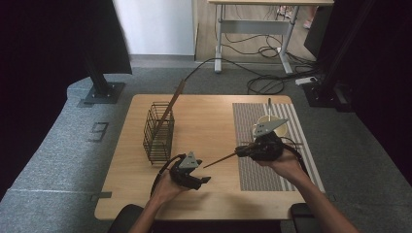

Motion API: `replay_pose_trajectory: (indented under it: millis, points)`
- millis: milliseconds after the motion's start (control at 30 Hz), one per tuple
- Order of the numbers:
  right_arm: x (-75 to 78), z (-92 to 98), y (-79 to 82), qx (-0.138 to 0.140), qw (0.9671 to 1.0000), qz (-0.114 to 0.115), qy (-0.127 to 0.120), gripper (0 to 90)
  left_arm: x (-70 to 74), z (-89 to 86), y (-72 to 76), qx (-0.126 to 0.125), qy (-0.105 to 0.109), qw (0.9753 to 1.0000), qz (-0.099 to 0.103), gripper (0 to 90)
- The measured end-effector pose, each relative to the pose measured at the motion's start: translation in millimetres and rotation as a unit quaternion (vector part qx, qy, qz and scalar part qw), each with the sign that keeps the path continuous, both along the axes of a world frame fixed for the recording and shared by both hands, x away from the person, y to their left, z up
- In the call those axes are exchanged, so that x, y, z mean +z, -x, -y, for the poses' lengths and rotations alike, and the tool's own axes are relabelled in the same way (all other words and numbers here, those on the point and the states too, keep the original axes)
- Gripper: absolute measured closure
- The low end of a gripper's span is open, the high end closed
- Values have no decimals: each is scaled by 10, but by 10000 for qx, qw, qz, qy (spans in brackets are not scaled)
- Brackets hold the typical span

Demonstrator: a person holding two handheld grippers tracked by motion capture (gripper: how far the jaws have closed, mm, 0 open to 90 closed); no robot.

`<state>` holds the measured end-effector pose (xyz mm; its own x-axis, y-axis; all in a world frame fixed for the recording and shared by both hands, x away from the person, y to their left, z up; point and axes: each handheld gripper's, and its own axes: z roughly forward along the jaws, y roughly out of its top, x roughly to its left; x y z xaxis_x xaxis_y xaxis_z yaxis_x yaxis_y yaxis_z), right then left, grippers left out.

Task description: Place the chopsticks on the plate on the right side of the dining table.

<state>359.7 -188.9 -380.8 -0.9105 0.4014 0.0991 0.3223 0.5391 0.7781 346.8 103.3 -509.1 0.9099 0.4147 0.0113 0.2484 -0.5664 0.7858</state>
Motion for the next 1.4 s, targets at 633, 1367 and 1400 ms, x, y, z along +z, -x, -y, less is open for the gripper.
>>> replay_pose_trajectory:
  millis: [633,1367,1400]
  points:
    - [-106,-231,56,389,9990,-206,-31,826,19,54,80,-401,303,9983,308,629]
    - [-2,-309,60,7,9991,400,110,529,-2,126,130,-828,173,9955,416,851]
    - [6,-356,60,-100,9981,581,174,445,-6,135,130,-840,127,9956,395,851]
